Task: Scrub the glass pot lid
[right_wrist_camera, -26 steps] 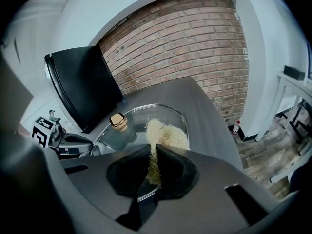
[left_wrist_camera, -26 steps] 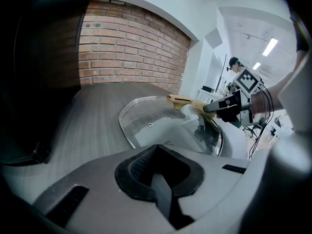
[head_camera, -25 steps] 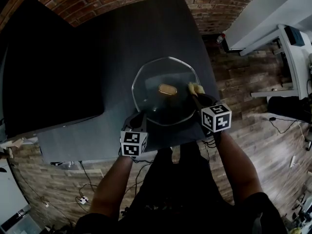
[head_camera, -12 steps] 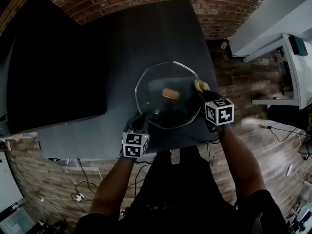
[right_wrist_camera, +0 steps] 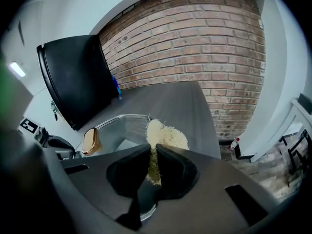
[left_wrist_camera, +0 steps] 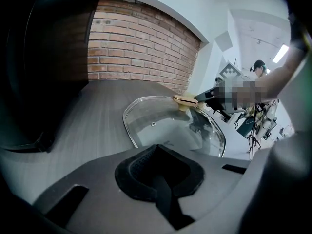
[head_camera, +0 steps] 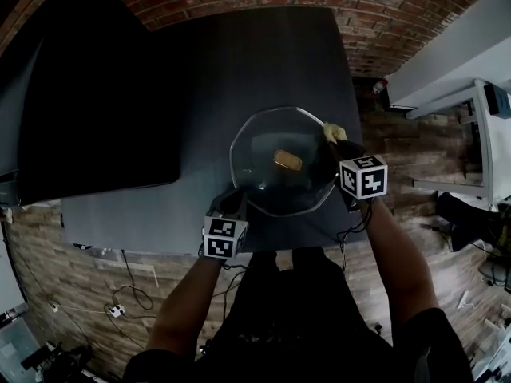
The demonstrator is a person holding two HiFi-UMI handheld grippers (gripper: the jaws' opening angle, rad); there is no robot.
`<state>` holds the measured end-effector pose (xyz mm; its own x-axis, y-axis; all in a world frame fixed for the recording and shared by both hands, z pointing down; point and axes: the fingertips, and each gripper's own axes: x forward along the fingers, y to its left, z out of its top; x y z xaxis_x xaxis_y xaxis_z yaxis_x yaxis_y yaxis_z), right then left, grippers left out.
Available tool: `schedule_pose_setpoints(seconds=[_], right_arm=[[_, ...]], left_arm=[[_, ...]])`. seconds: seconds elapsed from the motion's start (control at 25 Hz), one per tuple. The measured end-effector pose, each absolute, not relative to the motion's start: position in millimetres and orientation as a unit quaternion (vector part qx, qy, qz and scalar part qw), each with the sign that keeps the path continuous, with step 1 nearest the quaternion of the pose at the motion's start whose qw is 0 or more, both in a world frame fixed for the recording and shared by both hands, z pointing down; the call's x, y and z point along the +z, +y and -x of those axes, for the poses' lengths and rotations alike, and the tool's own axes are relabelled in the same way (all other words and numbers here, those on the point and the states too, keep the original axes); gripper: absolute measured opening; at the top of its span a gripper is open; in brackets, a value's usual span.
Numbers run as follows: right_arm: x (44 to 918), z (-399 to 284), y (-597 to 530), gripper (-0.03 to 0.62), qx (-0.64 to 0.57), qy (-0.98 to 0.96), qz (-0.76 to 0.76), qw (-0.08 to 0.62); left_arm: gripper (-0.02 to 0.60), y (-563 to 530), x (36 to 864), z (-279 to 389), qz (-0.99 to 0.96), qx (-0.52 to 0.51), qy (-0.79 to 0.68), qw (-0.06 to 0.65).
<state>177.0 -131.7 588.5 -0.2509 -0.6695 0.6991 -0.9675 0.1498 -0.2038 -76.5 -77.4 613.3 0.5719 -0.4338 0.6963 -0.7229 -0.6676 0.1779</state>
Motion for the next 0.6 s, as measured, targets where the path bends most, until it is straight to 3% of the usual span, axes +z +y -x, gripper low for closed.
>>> schedule_pose_setpoints(seconds=[0.6], right_arm=[[595, -144, -159, 0.041, 0.308, -0.768, -0.479, 0.291]], left_arm=[[0.032, -79, 611, 78, -0.846, 0.298, -0.364, 0.250]])
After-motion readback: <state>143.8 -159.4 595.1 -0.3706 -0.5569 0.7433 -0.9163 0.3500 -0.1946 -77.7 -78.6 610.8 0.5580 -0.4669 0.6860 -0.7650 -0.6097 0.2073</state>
